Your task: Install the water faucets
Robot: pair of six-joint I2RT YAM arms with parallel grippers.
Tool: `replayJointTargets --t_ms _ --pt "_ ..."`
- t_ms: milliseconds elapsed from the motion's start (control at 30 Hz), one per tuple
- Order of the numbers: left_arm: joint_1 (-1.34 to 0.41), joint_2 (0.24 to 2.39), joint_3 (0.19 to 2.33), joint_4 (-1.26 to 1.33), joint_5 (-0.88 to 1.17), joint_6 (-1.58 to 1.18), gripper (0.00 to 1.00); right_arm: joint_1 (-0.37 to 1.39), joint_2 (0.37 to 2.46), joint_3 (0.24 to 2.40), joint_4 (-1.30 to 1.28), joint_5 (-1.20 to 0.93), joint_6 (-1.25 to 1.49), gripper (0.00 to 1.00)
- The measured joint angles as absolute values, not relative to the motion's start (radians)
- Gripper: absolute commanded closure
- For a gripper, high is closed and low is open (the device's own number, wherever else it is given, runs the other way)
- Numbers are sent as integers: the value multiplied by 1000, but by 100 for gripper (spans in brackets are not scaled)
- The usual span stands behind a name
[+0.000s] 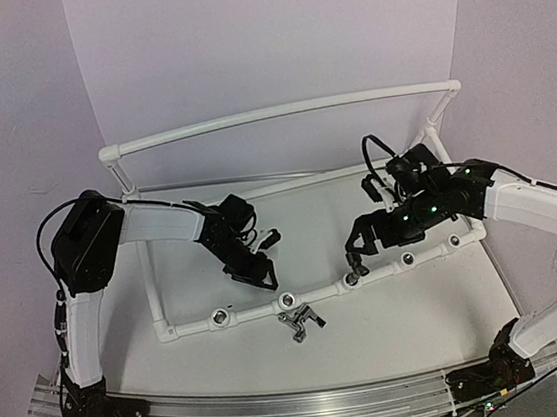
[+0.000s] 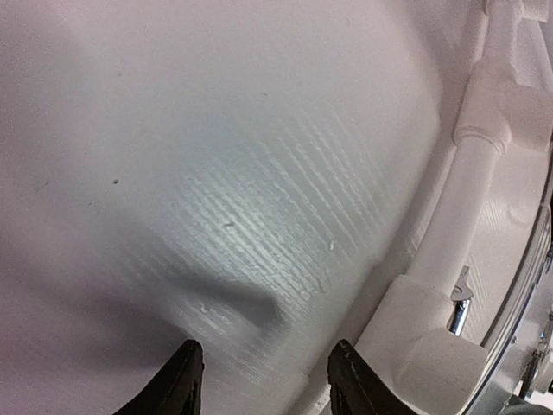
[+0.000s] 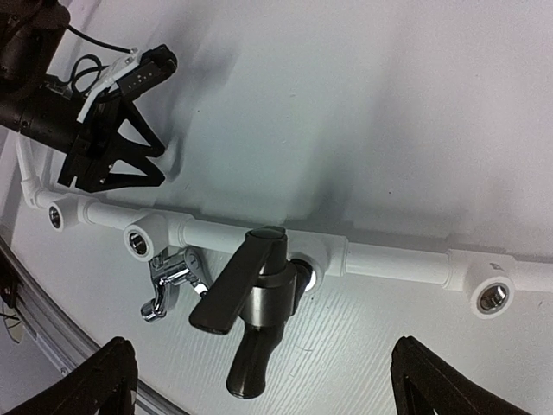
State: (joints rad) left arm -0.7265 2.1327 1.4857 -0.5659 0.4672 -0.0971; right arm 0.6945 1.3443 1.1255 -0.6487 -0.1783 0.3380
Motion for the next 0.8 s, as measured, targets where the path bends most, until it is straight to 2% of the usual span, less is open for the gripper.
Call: replayJointTargets --t_ms 67,267,500,800 --pt "-726 2123 1485 -571 444 -94 32 684 1317 1126 -652 -194 289 2" --pt "-724 2075 1474 -626 351 -69 26 681 1267 1198 -722 -268 69 2" --pt "-798 1938 1416 -736 227 44 24 681 1277 1445 -775 -321 -235 2" --pt "-891 1851 1319 -823 201 110 22 681 1321 1484 -855 -341 -519 2"
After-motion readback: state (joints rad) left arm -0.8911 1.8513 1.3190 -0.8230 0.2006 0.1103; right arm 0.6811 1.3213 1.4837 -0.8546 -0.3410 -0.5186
